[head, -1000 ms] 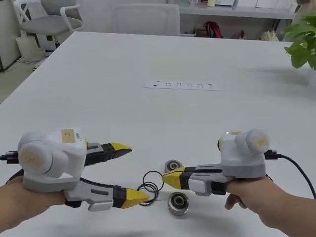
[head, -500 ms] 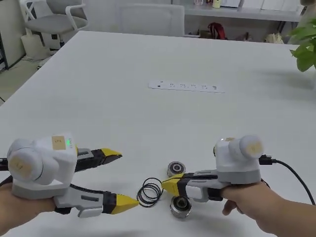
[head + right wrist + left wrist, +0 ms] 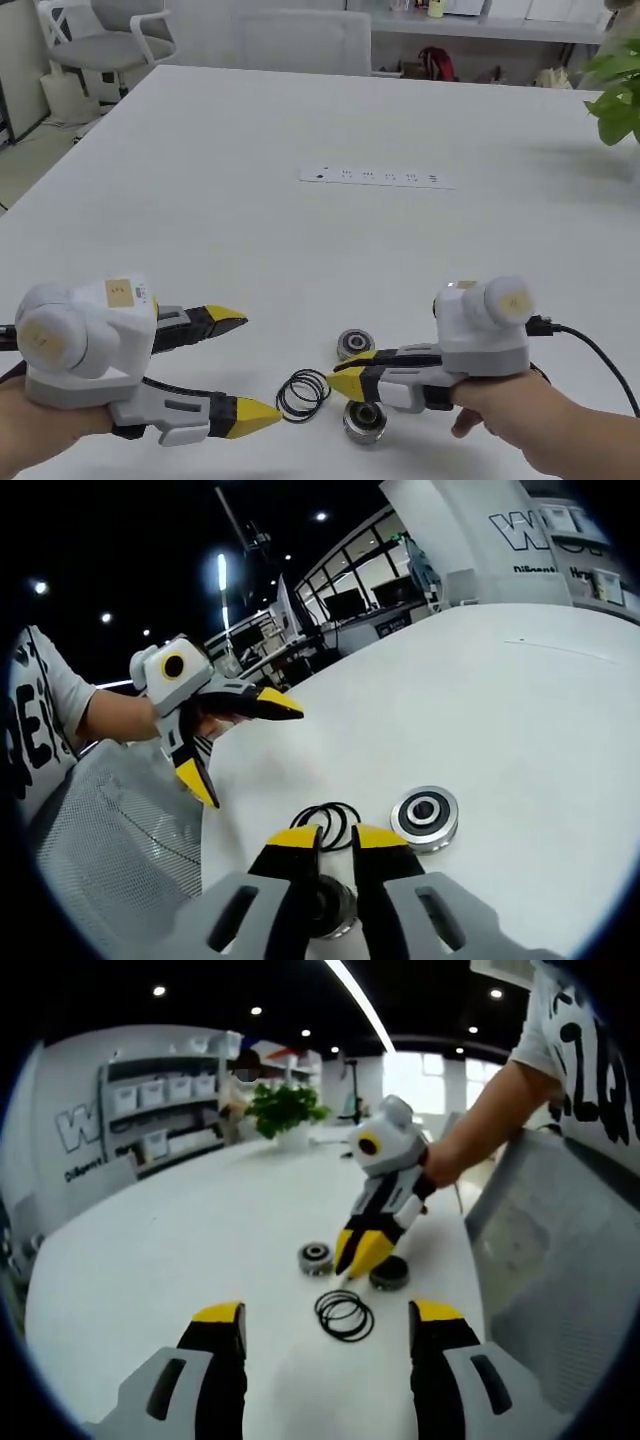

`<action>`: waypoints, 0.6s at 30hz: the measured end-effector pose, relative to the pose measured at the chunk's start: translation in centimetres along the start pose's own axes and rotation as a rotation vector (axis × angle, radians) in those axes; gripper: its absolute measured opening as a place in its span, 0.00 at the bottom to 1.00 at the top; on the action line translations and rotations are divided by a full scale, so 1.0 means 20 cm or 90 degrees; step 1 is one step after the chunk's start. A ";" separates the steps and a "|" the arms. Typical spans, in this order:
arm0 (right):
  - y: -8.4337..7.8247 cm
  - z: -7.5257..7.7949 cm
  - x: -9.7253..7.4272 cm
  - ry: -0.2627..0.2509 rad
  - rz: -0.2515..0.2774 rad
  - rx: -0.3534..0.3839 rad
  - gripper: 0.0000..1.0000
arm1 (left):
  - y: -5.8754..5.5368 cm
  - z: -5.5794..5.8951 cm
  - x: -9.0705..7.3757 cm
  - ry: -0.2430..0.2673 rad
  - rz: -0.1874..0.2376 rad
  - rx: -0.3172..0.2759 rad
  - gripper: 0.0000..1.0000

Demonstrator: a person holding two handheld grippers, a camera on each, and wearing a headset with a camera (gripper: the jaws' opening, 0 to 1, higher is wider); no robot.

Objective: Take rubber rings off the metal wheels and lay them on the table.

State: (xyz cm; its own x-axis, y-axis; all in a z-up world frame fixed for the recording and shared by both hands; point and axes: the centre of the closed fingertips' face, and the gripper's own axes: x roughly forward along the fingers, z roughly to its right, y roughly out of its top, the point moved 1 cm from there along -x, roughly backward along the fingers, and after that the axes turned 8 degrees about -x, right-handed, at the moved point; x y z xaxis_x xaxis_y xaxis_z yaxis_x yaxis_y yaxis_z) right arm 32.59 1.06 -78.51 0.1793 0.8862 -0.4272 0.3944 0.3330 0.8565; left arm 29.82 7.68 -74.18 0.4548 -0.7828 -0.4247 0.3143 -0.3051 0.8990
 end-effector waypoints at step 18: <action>0.09 -0.01 -0.19 -0.023 0.047 -0.036 0.21 | 0.02 -0.02 -0.03 0.003 0.007 -0.007 0.69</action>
State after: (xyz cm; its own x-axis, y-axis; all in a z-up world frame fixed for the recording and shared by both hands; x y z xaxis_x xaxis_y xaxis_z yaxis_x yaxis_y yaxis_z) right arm 32.40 -1.62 -75.37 0.2387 0.8972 -0.3715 0.3281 0.2856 0.9005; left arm 29.99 8.15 -73.63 0.4627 -0.7835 -0.4147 0.3186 -0.2896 0.9026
